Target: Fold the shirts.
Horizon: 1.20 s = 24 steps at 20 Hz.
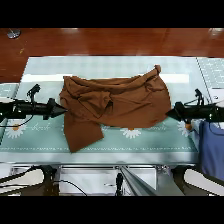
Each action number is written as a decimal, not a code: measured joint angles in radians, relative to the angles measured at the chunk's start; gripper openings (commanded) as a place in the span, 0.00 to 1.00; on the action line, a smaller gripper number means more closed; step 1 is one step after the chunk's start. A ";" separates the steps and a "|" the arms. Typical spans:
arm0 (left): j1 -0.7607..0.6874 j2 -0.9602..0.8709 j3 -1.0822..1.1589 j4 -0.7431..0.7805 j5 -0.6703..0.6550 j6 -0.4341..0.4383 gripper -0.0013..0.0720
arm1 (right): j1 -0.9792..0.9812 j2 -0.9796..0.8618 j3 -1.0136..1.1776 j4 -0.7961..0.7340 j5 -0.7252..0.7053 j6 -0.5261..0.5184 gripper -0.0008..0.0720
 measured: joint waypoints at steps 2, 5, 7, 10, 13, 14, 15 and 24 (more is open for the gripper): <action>-0.001 0.039 0.052 -0.111 -0.035 0.019 0.05 | 0.019 0.019 0.141 0.004 0.071 0.011 0.05; -0.001 0.132 0.216 -0.293 -0.048 0.033 0.05 | 0.030 0.070 0.428 0.010 0.131 0.057 0.05; 0.000 0.208 0.388 -0.381 -0.046 0.017 0.04 | 0.034 0.126 0.637 0.041 0.154 0.069 0.05; 0.017 0.319 0.658 -0.341 -0.038 -0.042 0.04 | 0.035 0.264 0.867 0.029 0.155 0.085 0.05; 0.048 0.446 0.885 -0.098 -0.021 -0.156 0.04 | 0.037 0.429 0.969 -0.087 0.158 0.141 0.05; 0.053 0.489 0.939 -0.011 -0.021 -0.189 0.04 | 0.037 0.486 0.986 -0.138 0.167 0.163 0.05; 0.058 0.537 0.985 0.074 -0.021 -0.223 0.04 | 0.037 0.537 0.999 -0.185 0.176 0.181 0.05; -0.217 0.817 1.081 0.867 -0.072 -0.432 0.04 | 0.037 0.797 1.016 -0.481 0.278 0.294 0.05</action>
